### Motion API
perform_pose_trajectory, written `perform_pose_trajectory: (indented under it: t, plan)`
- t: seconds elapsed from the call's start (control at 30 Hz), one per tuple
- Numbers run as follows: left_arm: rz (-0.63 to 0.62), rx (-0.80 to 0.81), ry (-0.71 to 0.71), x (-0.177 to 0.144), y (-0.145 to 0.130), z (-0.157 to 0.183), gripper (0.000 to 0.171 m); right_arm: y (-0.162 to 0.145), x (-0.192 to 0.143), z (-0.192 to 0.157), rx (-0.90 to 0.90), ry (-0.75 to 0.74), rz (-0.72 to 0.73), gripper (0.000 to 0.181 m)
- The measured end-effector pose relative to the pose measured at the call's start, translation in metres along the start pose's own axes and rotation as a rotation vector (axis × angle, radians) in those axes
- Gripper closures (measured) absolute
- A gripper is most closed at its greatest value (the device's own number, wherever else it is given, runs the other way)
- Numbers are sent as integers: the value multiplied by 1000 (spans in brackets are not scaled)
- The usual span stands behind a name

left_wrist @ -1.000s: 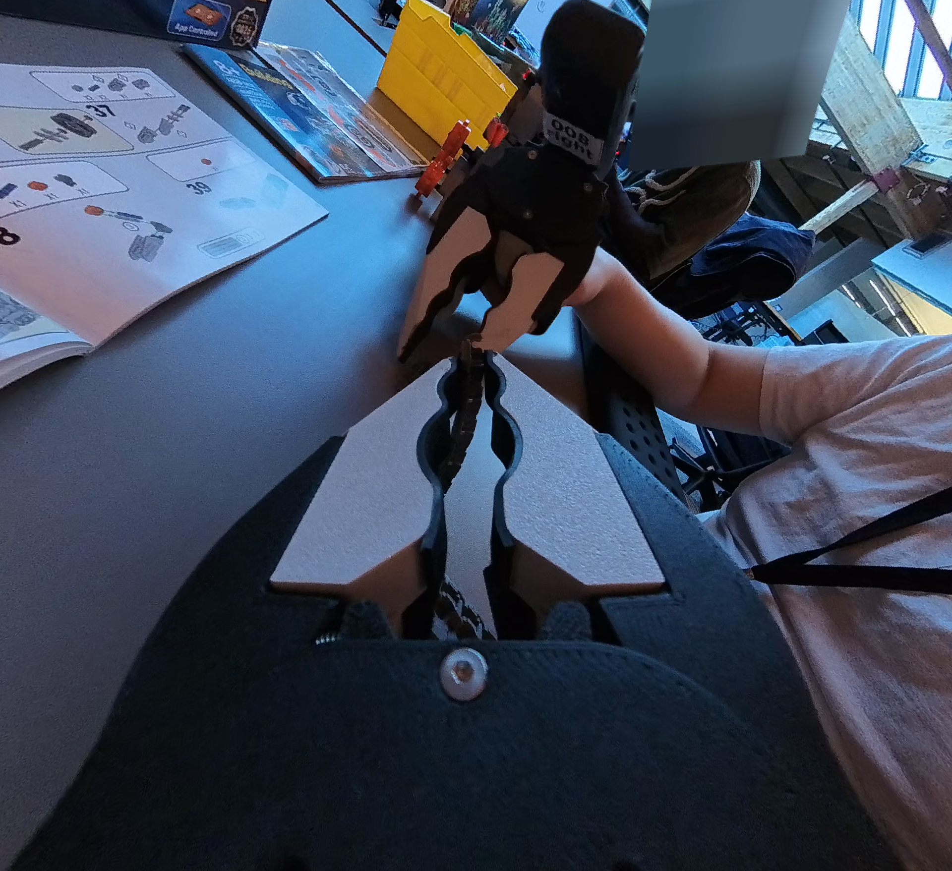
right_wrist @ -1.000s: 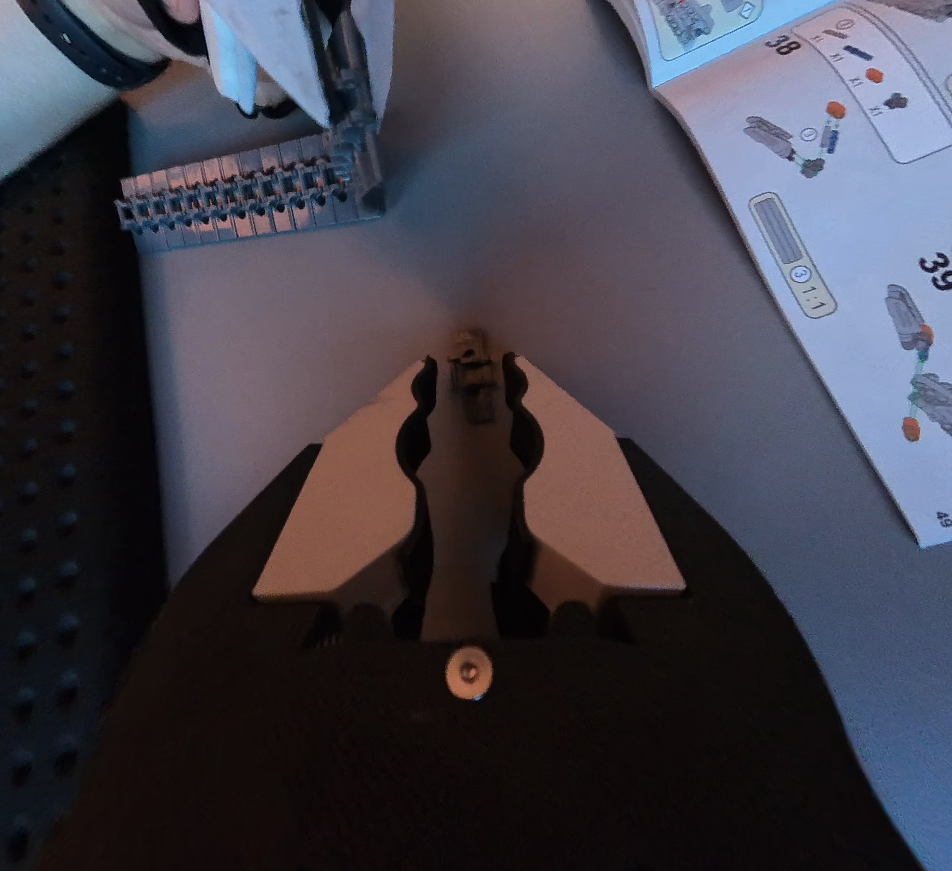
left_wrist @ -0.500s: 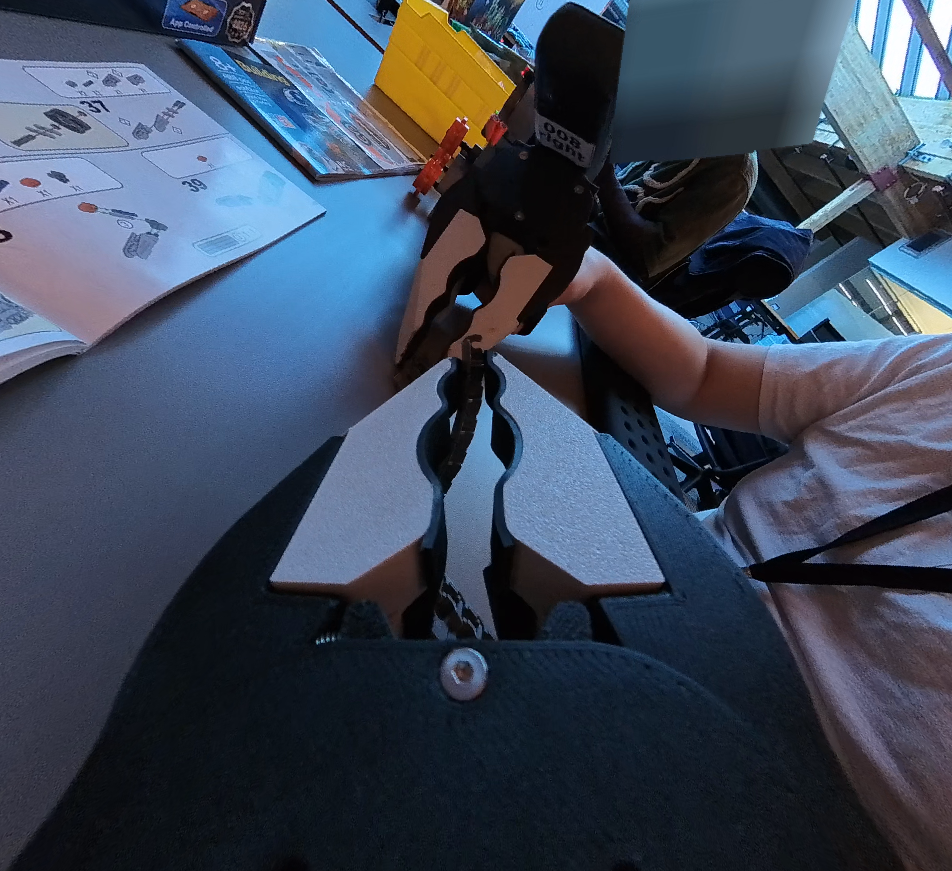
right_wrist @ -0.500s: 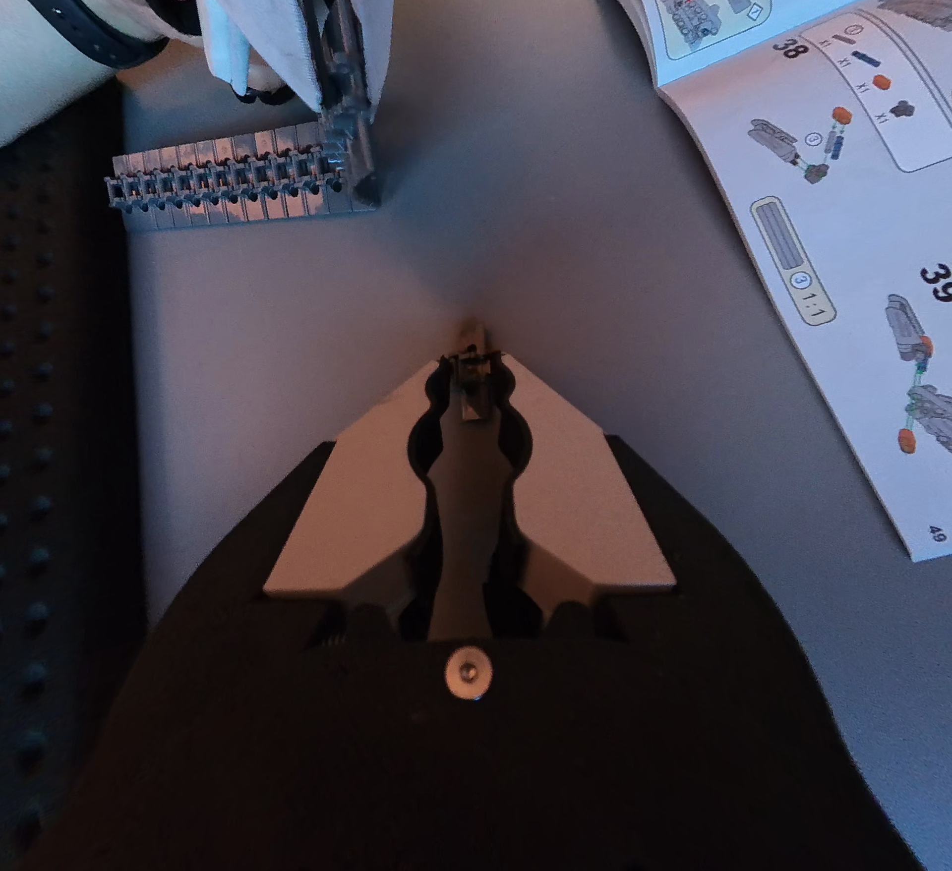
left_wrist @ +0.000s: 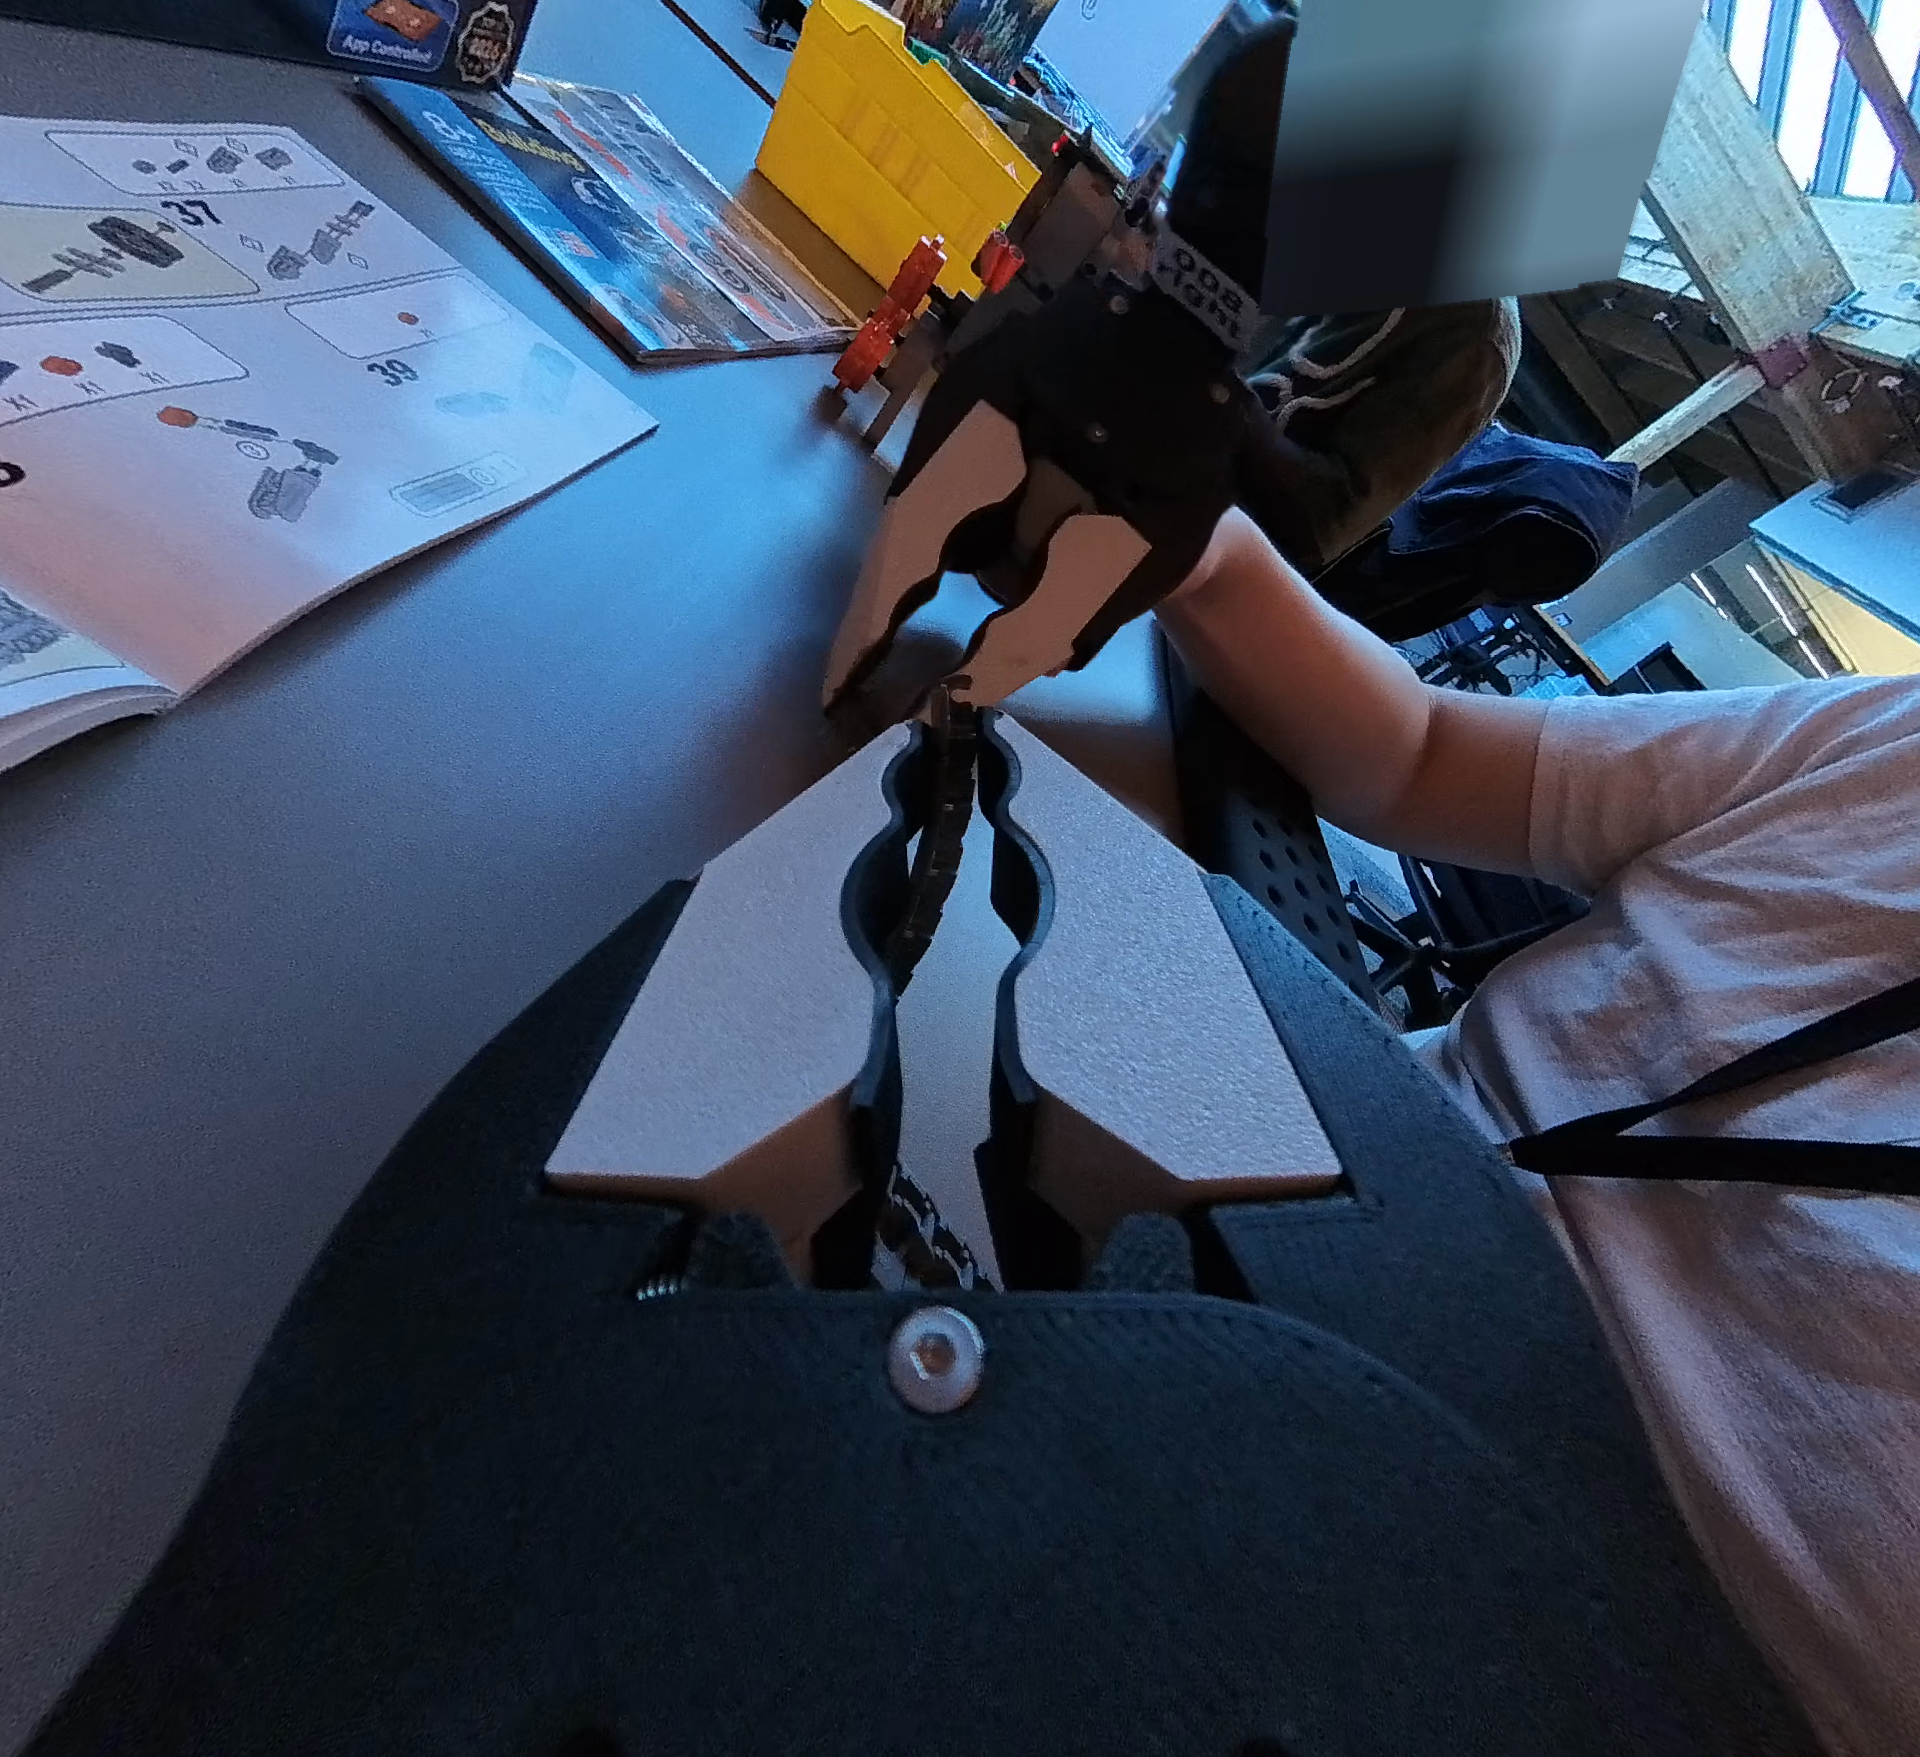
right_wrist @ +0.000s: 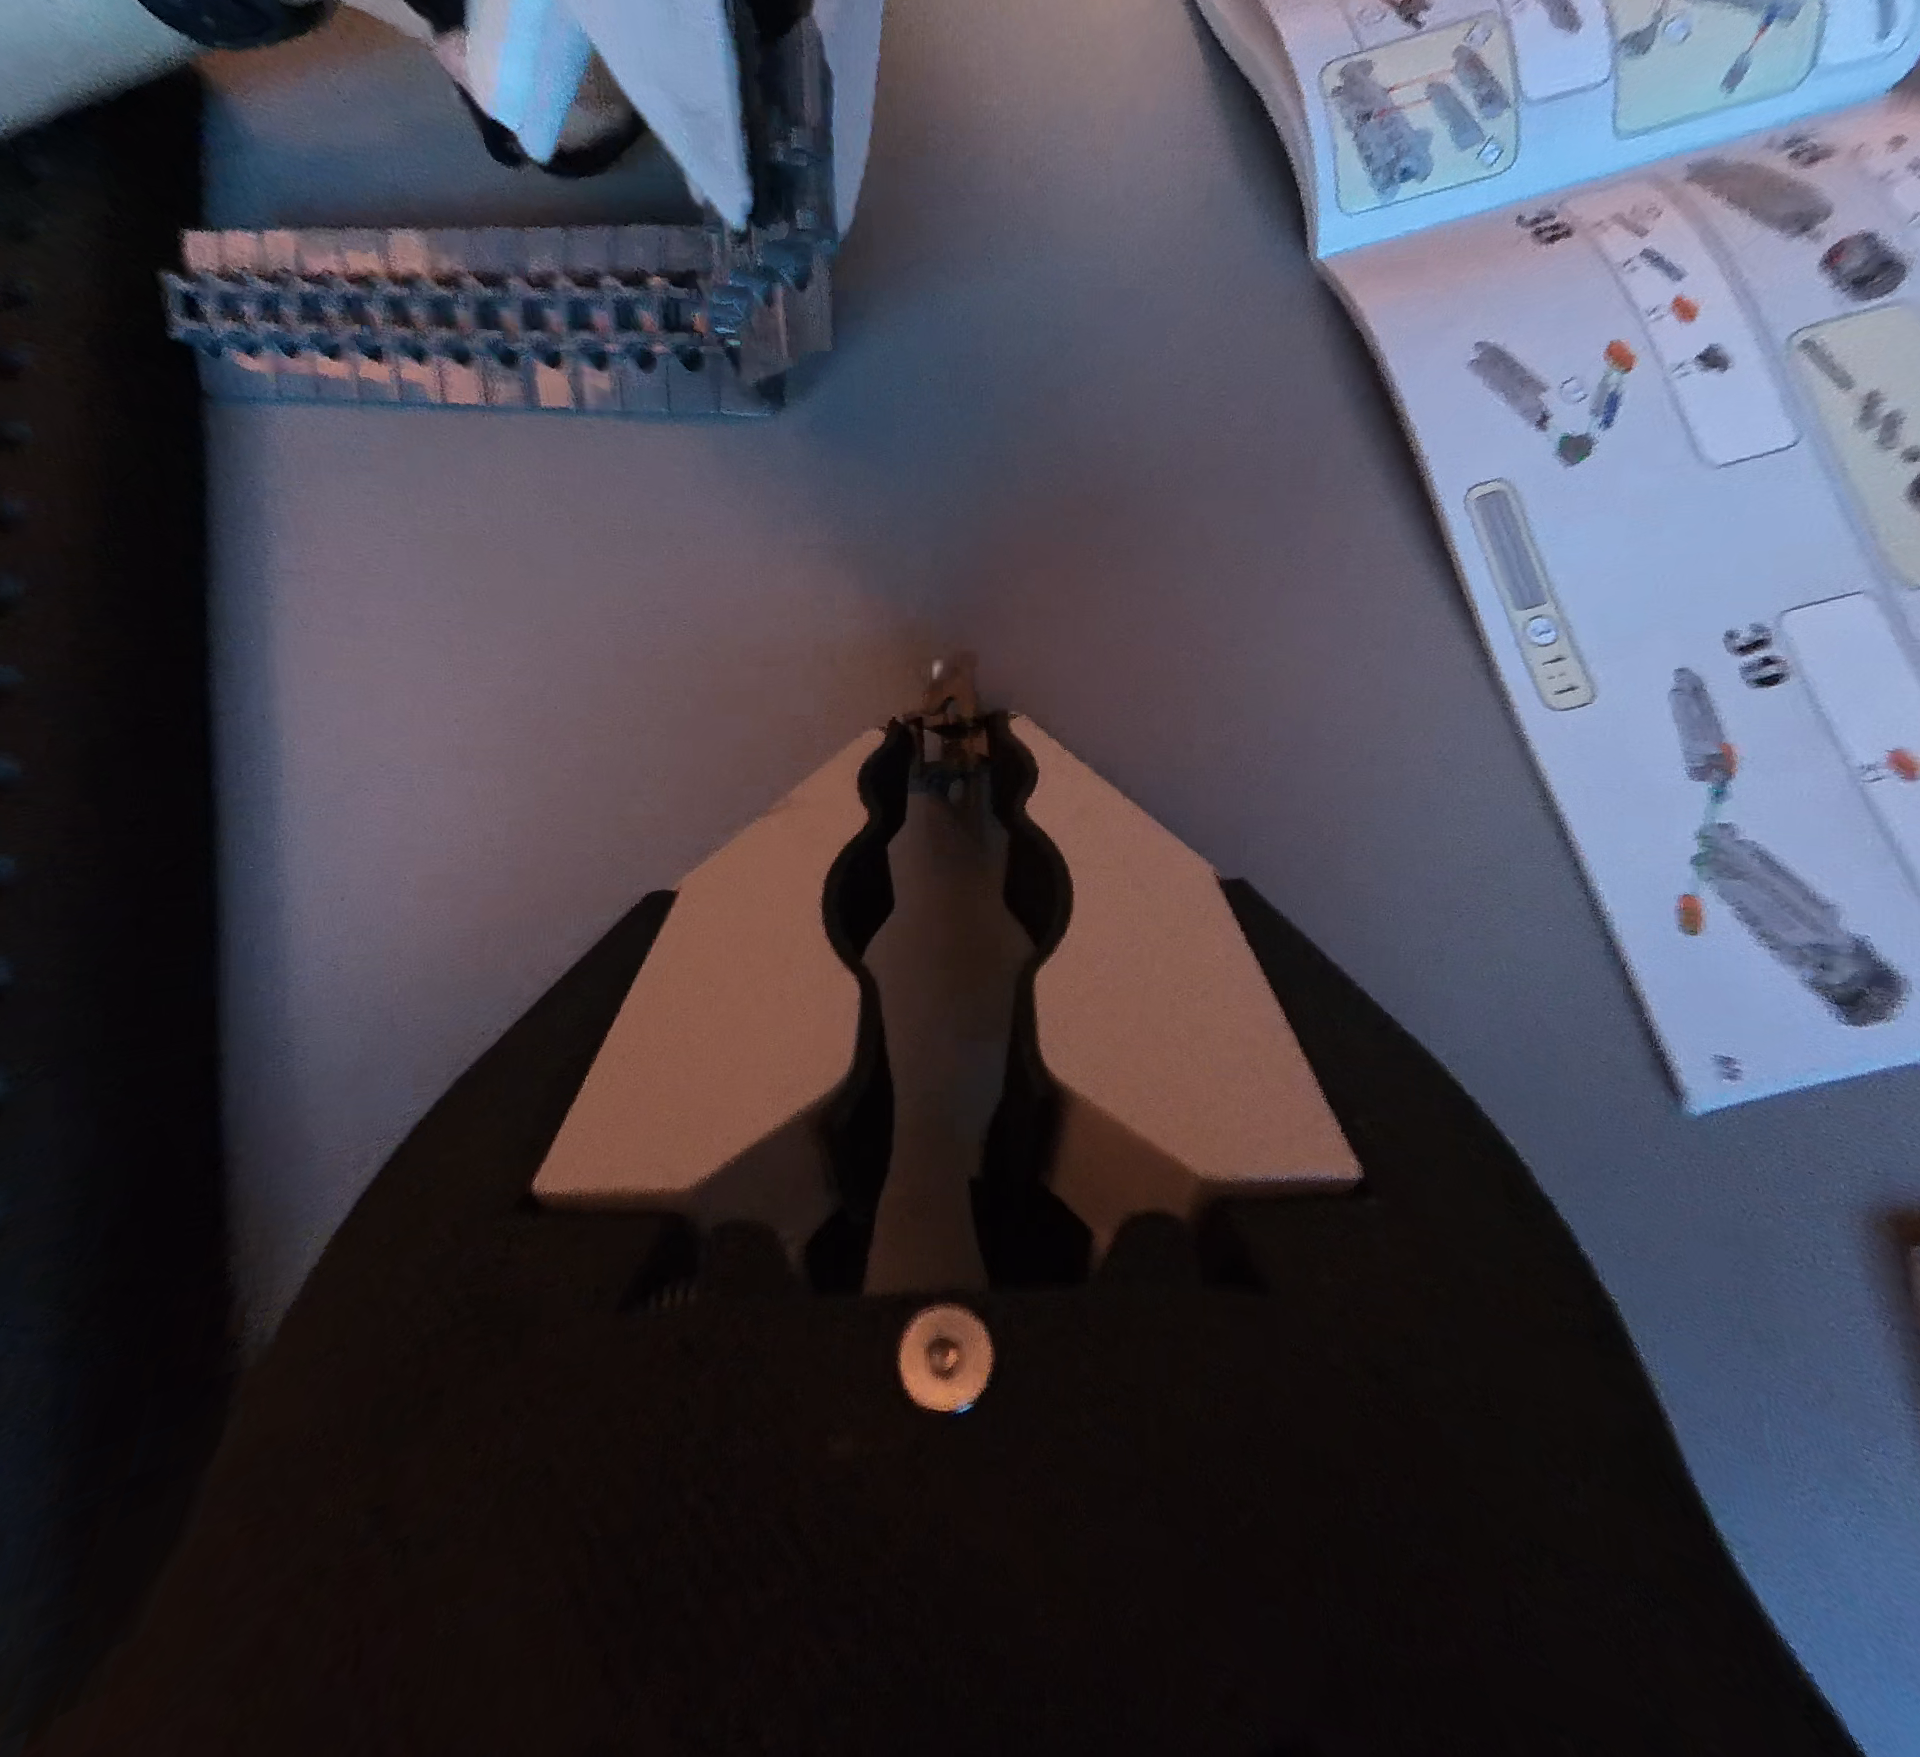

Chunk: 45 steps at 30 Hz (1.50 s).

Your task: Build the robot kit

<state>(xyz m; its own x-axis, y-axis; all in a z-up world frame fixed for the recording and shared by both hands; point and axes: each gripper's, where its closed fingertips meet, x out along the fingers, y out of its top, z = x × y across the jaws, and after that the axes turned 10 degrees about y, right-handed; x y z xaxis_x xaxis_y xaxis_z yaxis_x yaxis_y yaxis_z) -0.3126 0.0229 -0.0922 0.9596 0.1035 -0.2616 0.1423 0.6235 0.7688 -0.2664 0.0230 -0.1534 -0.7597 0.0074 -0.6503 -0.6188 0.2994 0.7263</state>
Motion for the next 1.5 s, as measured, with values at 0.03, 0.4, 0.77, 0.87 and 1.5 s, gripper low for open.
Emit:
perform_pose_trajectory:
  t: [0.03, 0.4, 0.77, 0.87, 1.5]
  plan:
    - [0, -1, 0, 0, 0, 0, 165, -2, -1, 4, -36, -47, -26, 167]
    - [4, -6, 3, 0, 0, -1, 165, 2, 8, 2, -538, -295, -227, 166]
    - [3, -6, 4, 0, 0, -1, 165, 4, 13, -16, -361, -161, -147, 173]
    - [1, -2, 5, 0, 0, 0, 165, 16, 4, -8, -249, -136, -24, 171]
    - [-10, -10, -12, 1, -2, 2, 165, 1, 16, -12, 22, 139, 25, 160]
